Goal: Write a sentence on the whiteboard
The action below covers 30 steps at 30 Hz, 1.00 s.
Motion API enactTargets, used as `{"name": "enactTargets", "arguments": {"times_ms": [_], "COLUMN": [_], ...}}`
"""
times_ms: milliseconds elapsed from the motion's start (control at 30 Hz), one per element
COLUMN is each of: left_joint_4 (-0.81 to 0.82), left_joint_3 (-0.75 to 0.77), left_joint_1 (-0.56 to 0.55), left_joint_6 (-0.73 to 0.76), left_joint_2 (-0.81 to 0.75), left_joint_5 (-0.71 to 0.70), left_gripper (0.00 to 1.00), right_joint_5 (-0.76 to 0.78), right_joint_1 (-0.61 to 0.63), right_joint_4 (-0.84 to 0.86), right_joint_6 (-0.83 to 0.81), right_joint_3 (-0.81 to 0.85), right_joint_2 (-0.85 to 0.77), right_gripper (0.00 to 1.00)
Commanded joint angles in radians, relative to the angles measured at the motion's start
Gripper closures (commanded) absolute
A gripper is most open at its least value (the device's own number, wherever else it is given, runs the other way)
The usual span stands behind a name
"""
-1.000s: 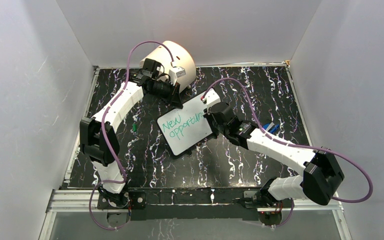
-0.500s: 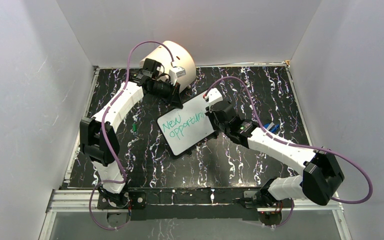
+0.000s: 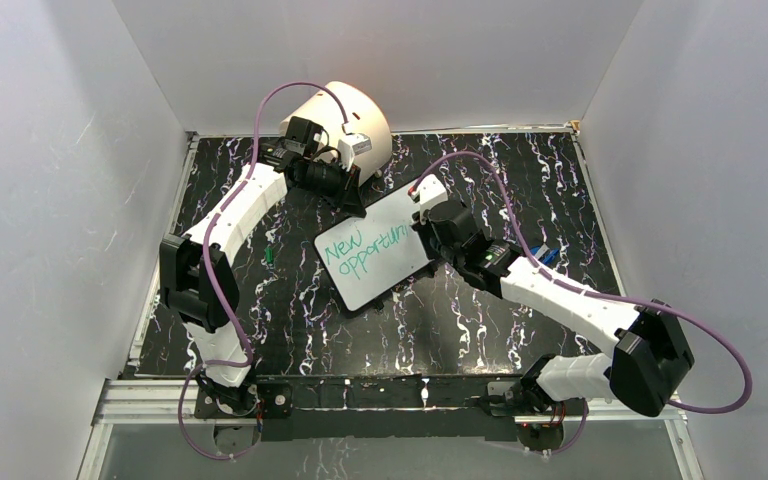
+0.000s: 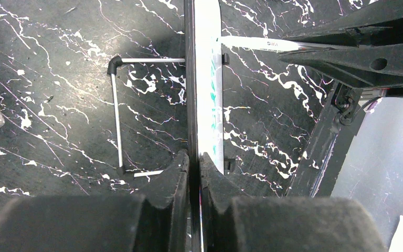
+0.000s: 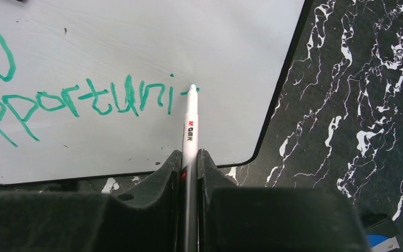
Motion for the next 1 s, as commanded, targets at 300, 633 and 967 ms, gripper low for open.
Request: {"name": "enactTargets", "arguments": {"times_ms": [300,633,967], "left_joint_4": [-0.115,-0.114,-0.116], "left_joint_3": [-0.021,-0.021,-0.017], "left_joint_1": [-0.035,-0.035,-0.035], "left_joint_6": [0.032,0.033,0.03], "left_joint_2": [0.036,0.035,0.039], "left_joint_5": [-0.039,-0.038,-0.038], "left_gripper": [1.0,1.0,1.0], "right_joint_5": [-0.016,-0.015,-0.038], "right_joint_1": [-0.006,-0.006,-0.006], "right_joint_4": [0.07,0.031,-0.026], "right_joint_6": [-0.022,-0.02,-0.006], "right_joint_3": [0.023,0.021,0.005], "right_joint_2": [0.013,0.041,0.029], "right_gripper": [1.0,1.0,1.0]}}
